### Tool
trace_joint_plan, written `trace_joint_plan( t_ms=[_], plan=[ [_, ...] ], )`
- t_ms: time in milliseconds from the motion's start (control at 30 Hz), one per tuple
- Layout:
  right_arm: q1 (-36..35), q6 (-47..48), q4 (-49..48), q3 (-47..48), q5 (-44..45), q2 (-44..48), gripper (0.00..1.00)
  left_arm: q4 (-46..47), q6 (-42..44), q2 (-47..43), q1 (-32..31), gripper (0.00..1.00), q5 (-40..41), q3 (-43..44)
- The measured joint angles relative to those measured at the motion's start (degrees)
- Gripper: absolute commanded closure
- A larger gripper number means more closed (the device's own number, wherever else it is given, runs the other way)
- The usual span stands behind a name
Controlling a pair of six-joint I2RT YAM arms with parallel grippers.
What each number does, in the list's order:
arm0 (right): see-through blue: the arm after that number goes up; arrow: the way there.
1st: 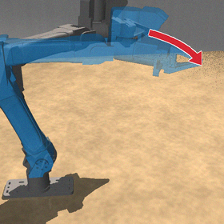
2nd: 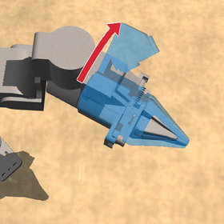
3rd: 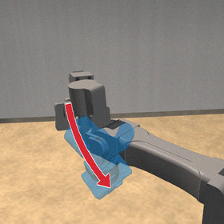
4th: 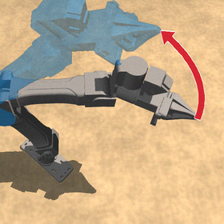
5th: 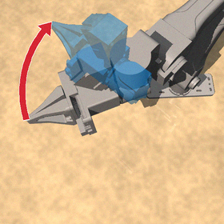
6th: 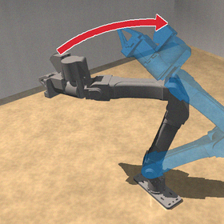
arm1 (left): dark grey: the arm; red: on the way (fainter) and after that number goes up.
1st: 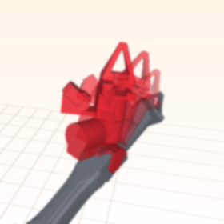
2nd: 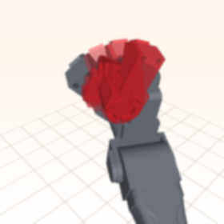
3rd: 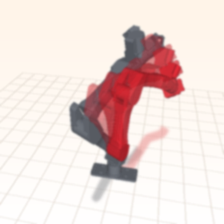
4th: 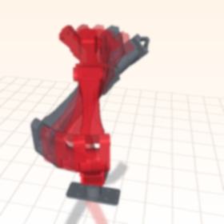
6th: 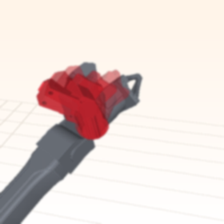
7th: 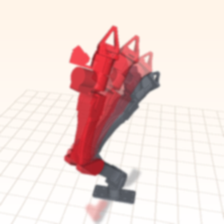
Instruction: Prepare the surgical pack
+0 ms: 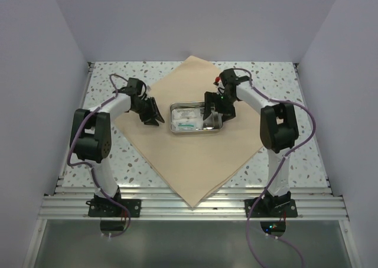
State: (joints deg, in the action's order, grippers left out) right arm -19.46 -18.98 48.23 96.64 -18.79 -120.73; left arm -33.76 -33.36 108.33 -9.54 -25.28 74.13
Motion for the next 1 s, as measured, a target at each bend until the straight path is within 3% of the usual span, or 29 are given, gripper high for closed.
trace_joint_plan(
  t_ms=[400,667,867,1000],
  plan=[
    [-1.49,0.04,0.42,0.22,0.24,0.0,0.01,0.04,0.0,-0.02,0.0,0.61,-0.02,0.0],
    [-0.48,1.09,4.57,1.18,11.19,2.38,0.01,-1.38,0.09,-2.6,0.57,0.61,3.69,-0.96],
    [0.66,2.8,8.79,-1.66,16.41,14.29,0.01,-2.95,1.03,-9.07,2.8,0.62,7.48,-3.74],
    [-2.93,1.99,10.05,-12.0,12.72,28.06,0.02,-2.86,2.01,-11.74,3.04,0.62,7.93,-5.31]
  ],
)
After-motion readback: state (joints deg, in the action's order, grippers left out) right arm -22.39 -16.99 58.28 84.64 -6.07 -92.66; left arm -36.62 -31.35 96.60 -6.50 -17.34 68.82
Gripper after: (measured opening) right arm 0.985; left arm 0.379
